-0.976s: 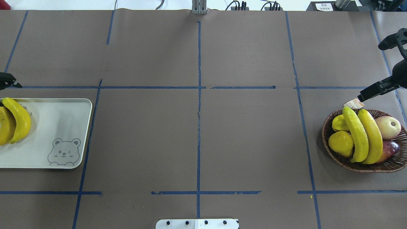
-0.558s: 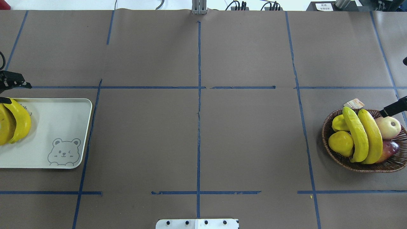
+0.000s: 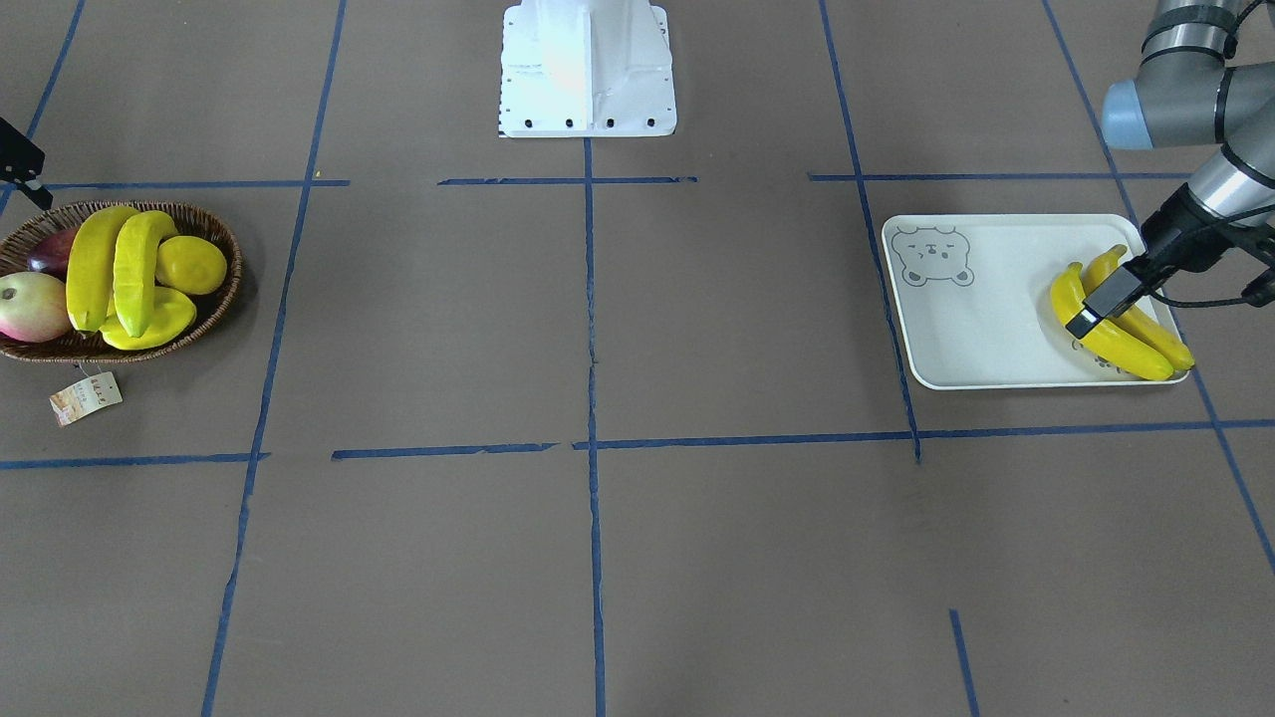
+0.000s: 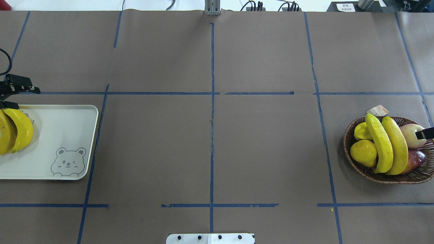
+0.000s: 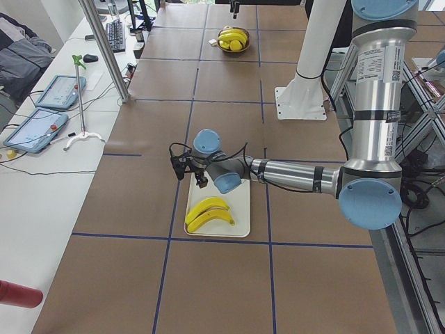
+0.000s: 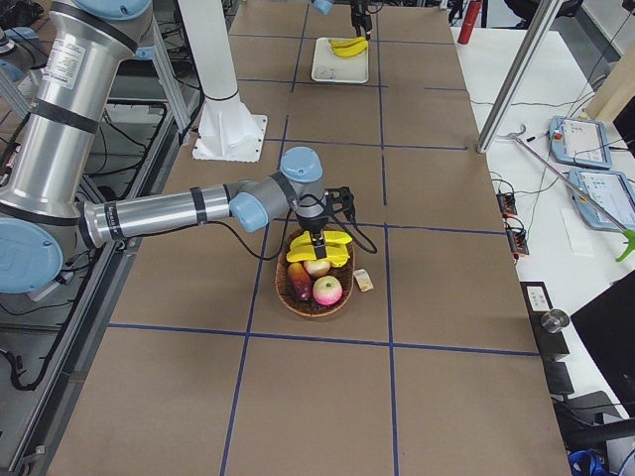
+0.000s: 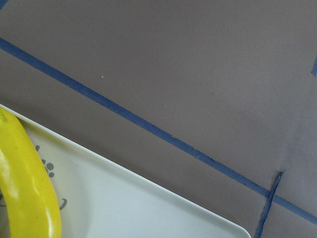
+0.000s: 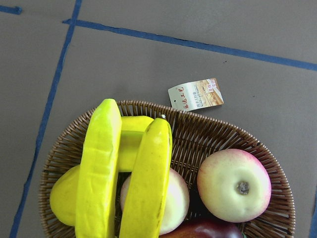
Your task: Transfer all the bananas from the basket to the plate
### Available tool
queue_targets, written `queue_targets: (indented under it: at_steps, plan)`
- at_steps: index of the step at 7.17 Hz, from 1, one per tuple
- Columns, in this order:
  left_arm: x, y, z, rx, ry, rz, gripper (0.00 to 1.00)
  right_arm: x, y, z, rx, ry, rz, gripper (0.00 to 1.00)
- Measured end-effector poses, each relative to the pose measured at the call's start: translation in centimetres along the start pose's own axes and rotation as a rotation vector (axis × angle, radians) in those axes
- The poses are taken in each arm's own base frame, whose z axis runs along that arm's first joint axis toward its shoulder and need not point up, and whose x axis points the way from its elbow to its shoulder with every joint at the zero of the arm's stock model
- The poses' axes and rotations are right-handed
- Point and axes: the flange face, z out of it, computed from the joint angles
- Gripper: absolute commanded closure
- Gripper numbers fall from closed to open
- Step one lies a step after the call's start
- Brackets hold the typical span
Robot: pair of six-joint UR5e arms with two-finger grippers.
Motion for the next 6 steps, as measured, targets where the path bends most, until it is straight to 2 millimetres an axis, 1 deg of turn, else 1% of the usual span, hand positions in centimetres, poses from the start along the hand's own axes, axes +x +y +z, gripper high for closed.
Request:
queue_targets:
  at_steps: [3,6]
  plan:
    - [0.2,0.0,0.0,0.000,0.003,0.003,0.01,-1.0,1.8,2.8,-0.043,0.036,0.010,0.01]
    - [0.1,0.0,0.0,0.001,0.003,0.003,0.01,-1.2,2.9,4.9,-0.046,0.072,0.014,0.01]
